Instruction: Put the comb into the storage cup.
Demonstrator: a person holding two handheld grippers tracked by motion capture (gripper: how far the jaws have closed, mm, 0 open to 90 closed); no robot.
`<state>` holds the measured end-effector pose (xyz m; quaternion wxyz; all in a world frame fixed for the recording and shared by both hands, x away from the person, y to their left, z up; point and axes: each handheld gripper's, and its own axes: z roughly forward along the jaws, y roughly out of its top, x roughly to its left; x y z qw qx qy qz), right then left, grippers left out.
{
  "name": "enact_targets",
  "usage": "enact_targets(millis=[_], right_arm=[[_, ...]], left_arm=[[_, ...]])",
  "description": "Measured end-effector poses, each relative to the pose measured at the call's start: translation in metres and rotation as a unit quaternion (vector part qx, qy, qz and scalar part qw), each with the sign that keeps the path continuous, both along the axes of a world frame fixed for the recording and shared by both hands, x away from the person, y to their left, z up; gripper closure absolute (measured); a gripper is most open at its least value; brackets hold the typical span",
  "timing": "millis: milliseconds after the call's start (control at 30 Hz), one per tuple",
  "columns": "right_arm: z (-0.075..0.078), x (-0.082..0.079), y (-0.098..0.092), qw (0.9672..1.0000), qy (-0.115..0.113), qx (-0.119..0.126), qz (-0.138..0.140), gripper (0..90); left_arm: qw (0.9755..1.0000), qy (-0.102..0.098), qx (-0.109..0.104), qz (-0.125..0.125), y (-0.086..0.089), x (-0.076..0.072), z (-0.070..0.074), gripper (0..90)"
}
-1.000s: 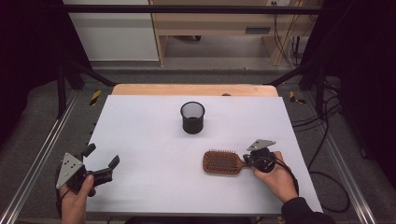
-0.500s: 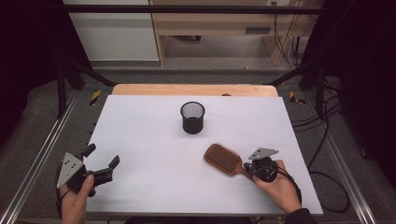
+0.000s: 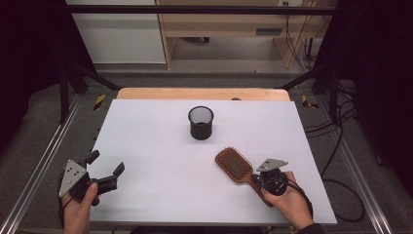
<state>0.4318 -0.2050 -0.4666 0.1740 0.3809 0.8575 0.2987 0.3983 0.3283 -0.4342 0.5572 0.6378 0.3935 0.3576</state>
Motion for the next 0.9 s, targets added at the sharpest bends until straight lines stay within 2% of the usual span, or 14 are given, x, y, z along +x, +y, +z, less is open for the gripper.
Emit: enact_targets(millis=[900], right_arm=[[0.0030,-0.0063,0.0002,0.9999,0.010,0.012,0.002,90.0]], left_arm=[[1.0000,0.000,0.002,0.000,-0.0007,0.0000,-0.0001,2.4]])
